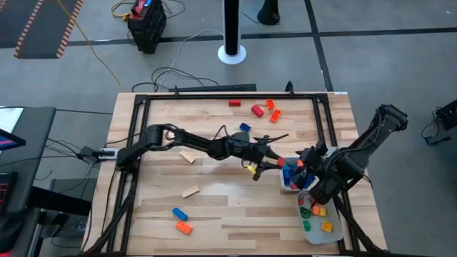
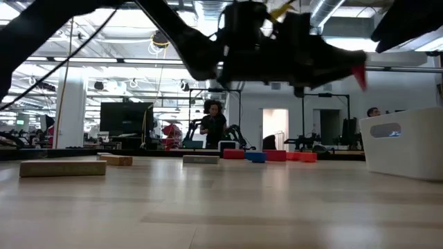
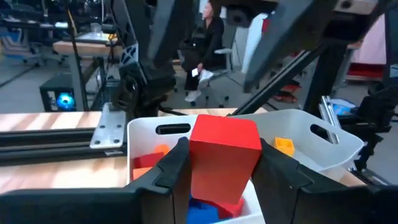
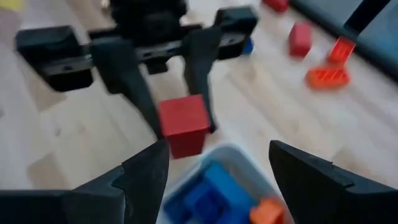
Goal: Sort blocks by size
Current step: Put the red block into the white bin, then put the 4 stud blue game piece into the grey bin
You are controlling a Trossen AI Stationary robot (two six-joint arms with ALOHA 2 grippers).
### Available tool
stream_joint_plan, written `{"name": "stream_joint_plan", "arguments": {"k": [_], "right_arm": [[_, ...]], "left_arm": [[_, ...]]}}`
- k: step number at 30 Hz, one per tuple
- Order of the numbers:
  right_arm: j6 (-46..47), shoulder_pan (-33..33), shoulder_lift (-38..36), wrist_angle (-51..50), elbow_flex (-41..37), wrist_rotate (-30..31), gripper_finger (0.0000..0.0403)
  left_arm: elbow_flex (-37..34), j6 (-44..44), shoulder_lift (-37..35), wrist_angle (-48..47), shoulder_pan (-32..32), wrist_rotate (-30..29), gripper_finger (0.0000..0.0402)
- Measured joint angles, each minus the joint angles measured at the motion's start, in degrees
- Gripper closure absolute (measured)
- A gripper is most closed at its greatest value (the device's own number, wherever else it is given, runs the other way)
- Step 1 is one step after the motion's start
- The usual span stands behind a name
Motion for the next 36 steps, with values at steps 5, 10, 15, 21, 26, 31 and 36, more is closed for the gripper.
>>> {"name": "stream_joint_plan", "arguments": {"k": [5,10,15,21,26,31,36], "right_arm": [[1.3,-0.1,-0.8,-0.5,0.0,-6.4,0.0101],[2.3,-0.1,-0.4,-0.3,0.0,-6.7,0.0101],[3.7,0.3,-0.3,-0.4,0.0,-7.2,0.0101],[4.8,0.3,-0.3,-0.5,0.0,-8.2,0.0101],[6.8,0.9,-0.3,-0.5,0.0,-8.2,0.0101],[7.4,1.9,1.3,-0.3,0.0,-7.5,0.0101],[6.5,0.4,4.9,0.2,0.0,-6.6,0.0101]], "left_arm": [[6.1,-1.5,5.1,-0.3,0.9,1.6,0.0270],[11.3,-3.0,9.6,-2.5,1.6,1.4,0.0267],[12.1,-3.4,9.7,-7.4,2.5,2.0,0.0224],[11.6,-0.8,5.2,-15.3,5.0,6.1,0.0159],[4.4,6.2,-1.1,-19.4,6.6,5.9,0.0161],[-9.2,12.6,-8.9,-20.7,9.2,-0.1,0.0180],[-11.4,19.9,-17.2,-38.1,13.1,-9.8,0.0184]]}}
